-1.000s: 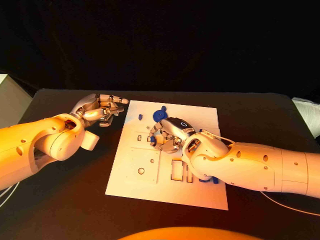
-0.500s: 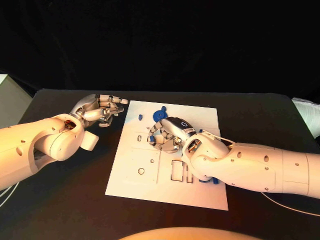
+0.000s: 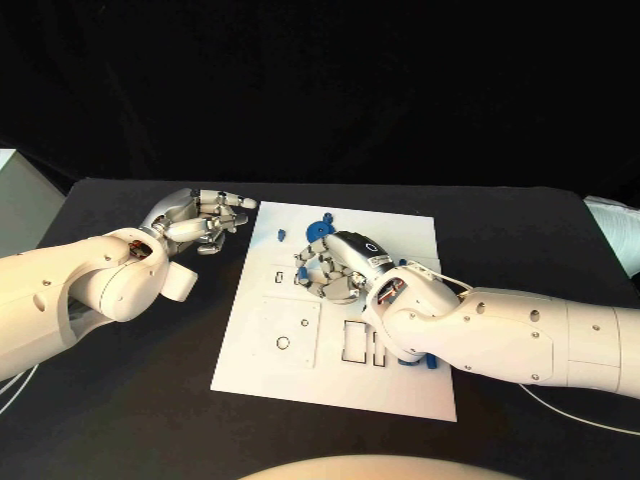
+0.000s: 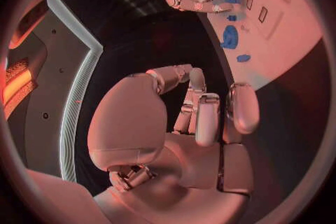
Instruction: Assemble the parts on the task board
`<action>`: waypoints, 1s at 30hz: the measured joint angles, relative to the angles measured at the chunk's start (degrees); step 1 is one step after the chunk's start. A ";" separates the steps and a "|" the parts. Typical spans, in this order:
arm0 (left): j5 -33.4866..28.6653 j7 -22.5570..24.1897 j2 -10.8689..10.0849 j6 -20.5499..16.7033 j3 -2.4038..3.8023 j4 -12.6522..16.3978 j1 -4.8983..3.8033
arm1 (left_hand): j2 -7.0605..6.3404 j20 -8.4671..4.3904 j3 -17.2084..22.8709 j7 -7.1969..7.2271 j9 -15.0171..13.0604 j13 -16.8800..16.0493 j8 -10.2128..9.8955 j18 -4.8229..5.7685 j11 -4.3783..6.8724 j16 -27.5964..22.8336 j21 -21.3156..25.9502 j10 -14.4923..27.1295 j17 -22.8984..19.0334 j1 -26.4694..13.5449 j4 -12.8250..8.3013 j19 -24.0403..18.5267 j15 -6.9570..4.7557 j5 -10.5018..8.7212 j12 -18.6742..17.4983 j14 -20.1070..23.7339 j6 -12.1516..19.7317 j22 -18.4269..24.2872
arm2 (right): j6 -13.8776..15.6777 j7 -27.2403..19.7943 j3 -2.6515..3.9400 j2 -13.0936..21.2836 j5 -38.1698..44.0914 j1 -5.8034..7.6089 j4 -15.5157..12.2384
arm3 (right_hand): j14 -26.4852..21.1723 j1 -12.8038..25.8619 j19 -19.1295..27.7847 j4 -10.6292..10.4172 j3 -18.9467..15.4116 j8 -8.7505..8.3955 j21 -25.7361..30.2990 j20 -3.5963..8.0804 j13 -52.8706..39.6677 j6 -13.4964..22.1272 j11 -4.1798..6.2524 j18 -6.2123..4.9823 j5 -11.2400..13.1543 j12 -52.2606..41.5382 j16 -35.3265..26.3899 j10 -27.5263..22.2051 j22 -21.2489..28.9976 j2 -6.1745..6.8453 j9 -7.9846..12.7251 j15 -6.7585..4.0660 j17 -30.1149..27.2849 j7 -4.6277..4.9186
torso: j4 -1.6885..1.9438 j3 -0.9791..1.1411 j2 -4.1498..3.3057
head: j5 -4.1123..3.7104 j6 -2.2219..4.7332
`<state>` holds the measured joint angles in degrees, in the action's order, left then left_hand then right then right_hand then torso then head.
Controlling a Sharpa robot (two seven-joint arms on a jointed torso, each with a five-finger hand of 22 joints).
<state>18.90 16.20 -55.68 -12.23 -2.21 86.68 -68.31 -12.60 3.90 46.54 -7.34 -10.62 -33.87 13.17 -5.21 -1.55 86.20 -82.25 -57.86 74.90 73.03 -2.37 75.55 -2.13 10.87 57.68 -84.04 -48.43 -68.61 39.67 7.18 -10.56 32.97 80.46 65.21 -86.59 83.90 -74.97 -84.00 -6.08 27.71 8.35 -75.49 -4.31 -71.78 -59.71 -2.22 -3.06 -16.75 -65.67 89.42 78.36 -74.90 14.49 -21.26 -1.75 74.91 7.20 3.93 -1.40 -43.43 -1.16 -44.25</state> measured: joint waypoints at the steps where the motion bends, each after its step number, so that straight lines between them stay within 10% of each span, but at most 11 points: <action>1: 0.00 0.00 0.00 0.00 0.00 -0.02 0.00 | 0.00 0.00 0.00 0.00 0.00 0.00 0.00 0.00 0.00 0.00 0.00 0.00 0.00 0.00 0.00 0.00 0.00 0.00 0.00 0.00 0.00 0.00 | 0.04 -0.23 0.00 0.01 -0.23 0.00 0.02 | 0.00 -0.01 0.00 0.07 0.07 0.00 0.00 0.00 0.94 0.02 0.00 0.00 0.00 1.37 0.00 -0.53 0.00 0.01 0.00 0.00 0.00 0.00 | 0.00 0.00 0.00 | 0.00 0.00; 30: 0.05 -0.11 -0.03 0.04 0.00 -0.06 -0.01 | 0.00 0.00 -0.16 0.00 0.00 0.01 0.00 0.00 0.00 0.00 0.00 0.00 0.04 0.00 0.16 0.00 0.00 0.00 0.00 0.00 0.00 -0.14 | -0.66 -0.06 -0.01 0.25 -1.18 0.00 -0.46 | 0.01 0.37 0.00 0.46 1.42 0.29 -1.00 0.00 3.80 -0.61 0.50 0.00 0.58 4.69 -0.23 -0.17 -0.03 0.39 -0.68 -0.01 -0.01 -0.55 | 0.03 0.04 -0.04 | -0.18 -0.09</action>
<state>18.95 16.08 -55.71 -12.19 -2.21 86.61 -68.32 -12.60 3.90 46.38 -7.34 -10.61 -33.86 13.17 -5.21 -1.55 86.20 -82.26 -57.86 74.95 73.03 -2.20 75.55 -2.13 10.87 57.68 -84.04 -48.43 -68.75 39.01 7.12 -10.57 33.22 79.28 65.21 -87.04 83.92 -74.60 -84.00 -5.62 29.12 8.63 -76.49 -4.31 -67.98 -60.32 -1.71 -3.06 -16.17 -60.98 89.19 78.19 -74.93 14.89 -21.93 -1.75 74.91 6.65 3.96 -1.36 -43.47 -1.33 -44.34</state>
